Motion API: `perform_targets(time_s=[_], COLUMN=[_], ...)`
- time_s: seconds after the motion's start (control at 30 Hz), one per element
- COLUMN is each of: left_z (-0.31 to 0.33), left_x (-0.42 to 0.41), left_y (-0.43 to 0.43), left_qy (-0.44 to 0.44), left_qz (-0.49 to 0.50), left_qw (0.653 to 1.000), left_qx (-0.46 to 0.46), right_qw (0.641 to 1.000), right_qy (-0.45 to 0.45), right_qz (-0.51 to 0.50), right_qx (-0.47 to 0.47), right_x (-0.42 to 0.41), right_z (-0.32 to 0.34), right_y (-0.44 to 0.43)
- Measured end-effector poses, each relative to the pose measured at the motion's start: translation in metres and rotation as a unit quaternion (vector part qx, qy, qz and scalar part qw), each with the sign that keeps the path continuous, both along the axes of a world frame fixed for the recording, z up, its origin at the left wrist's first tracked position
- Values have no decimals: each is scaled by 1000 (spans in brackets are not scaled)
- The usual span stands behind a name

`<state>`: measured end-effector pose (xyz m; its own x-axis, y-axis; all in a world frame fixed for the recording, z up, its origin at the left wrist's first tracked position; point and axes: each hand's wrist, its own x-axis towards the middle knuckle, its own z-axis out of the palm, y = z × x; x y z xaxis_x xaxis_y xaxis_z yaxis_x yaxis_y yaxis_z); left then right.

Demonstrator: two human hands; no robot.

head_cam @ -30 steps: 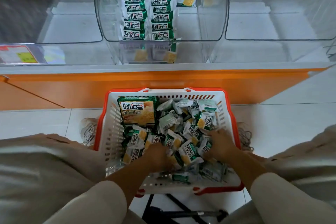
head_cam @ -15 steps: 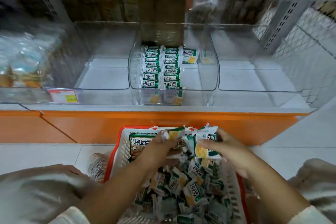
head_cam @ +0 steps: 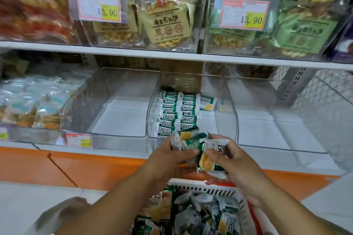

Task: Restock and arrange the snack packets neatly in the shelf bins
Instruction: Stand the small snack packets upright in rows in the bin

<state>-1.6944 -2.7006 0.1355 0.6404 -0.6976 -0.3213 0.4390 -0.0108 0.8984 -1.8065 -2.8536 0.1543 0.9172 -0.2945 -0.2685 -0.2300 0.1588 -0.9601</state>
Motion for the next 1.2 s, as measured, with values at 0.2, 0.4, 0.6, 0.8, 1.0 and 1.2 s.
perform_targets(time_s=[0.2, 0.4, 0.6, 0.8, 1.0, 1.2], left_z=[11, 44, 37, 35, 33, 31], left_x=[20, 60, 97, 109, 107, 106], left_y=[-5, 11, 23, 35, 36, 34], left_qy=[-28, -191, -218, -247, -254, -220], left_qz=[61, 142, 213, 215, 200, 172], left_qw=[998, 971, 951, 942, 944, 958], left_qx=[15, 38, 46, 71, 68, 64], right_qw=[999, 963, 757, 633, 620, 627], right_qy=[22, -9, 52, 190, 216, 197], right_qz=[33, -52, 95, 190, 210, 140], right_qx=[-30, -264, -645, -726, -724, -740], right_x=[23, 87, 205, 245, 258, 256], right_z=[6, 37, 34, 12, -8, -16], right_y=[-6, -61, -133, -148, -146, -137])
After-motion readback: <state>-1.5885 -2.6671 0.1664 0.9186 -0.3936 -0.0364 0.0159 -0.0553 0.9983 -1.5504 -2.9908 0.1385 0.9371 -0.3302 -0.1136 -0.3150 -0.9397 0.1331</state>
